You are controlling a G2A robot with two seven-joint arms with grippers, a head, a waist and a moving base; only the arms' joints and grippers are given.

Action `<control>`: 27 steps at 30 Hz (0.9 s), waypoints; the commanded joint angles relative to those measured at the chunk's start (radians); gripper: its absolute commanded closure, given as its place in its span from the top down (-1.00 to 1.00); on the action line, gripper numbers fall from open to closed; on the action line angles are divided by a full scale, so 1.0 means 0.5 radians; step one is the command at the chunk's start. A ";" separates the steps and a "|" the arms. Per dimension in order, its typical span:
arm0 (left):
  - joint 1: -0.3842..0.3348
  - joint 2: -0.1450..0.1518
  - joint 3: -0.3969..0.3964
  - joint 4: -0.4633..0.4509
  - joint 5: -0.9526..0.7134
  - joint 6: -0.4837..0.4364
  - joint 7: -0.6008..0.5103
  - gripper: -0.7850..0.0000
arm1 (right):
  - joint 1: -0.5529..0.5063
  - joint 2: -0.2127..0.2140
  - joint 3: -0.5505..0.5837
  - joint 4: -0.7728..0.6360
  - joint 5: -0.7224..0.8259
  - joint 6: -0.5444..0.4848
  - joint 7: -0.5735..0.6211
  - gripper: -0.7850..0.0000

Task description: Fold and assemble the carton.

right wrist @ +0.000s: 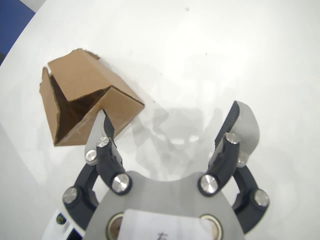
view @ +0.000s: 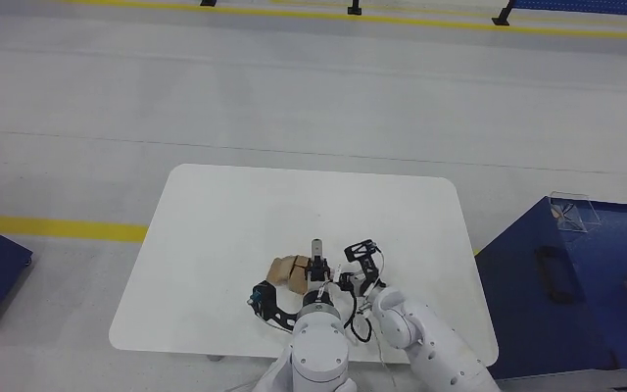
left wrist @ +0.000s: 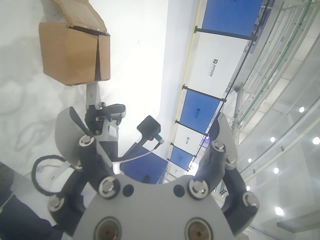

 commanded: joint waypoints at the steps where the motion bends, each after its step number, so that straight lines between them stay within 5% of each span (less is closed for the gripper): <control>1: 0.000 0.000 0.000 0.000 0.000 0.000 0.000 1.00 | 0.076 -0.029 -0.028 0.069 0.048 0.043 -0.022 1.00; 11: 0.000 0.000 0.000 0.000 0.000 0.000 0.000 1.00 | 0.282 -0.160 -0.094 0.328 0.340 0.155 -0.194 1.00; 24: 0.000 0.000 0.000 0.000 0.000 0.000 0.000 1.00 | 0.268 -0.164 -0.061 0.310 0.411 0.164 -0.211 1.00; 27: -0.016 0.014 -0.030 0.013 0.136 -0.154 -0.043 1.00 | 0.197 -0.159 -0.075 0.213 0.205 0.224 -0.465 1.00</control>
